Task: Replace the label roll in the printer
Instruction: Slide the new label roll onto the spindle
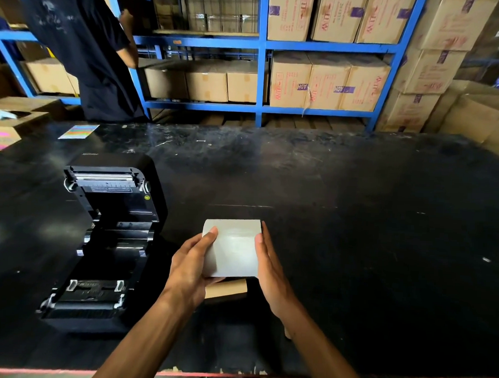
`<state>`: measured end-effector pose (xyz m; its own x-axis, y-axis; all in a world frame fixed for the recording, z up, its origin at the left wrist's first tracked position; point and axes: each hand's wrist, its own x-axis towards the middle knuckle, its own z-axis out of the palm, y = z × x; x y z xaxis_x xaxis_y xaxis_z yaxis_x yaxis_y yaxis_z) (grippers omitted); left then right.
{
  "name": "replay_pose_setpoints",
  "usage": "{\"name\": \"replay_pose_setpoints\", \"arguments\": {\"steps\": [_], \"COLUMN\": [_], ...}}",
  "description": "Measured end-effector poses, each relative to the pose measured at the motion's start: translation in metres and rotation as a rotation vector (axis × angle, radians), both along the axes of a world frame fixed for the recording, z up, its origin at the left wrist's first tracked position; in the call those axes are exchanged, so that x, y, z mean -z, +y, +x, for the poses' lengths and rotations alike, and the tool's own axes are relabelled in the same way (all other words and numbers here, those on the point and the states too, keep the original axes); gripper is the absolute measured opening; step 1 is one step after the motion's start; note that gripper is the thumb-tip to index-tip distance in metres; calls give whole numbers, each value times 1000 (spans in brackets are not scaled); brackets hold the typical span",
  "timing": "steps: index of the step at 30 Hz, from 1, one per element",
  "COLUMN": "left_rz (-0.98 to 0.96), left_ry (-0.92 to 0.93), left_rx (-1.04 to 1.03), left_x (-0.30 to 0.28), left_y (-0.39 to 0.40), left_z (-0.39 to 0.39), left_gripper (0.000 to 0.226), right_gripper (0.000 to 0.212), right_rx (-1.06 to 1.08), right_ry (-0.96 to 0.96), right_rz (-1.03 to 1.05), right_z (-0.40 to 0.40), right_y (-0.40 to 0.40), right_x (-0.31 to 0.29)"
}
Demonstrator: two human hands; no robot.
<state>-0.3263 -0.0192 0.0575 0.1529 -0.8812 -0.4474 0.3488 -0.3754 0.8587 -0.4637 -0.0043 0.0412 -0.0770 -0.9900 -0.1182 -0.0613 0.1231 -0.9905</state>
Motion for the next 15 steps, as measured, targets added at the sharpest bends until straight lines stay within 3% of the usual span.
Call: {"name": "replay_pose_setpoints", "arguments": {"steps": [8,15], "left_rz": [-35,-27], "left_ry": [-105,-278], "left_rx": [50,276], "left_x": [-7,-4], "left_y": [-13,-37], "left_z": [-15,-18], "left_gripper": [47,52], "right_gripper": [46,43], "right_rx": [123,207], "right_ry": [-103,-238], "right_rz": [101,219], "right_z": [-2,-14], "right_y": [-23,-42], "right_x": [0,7]}}
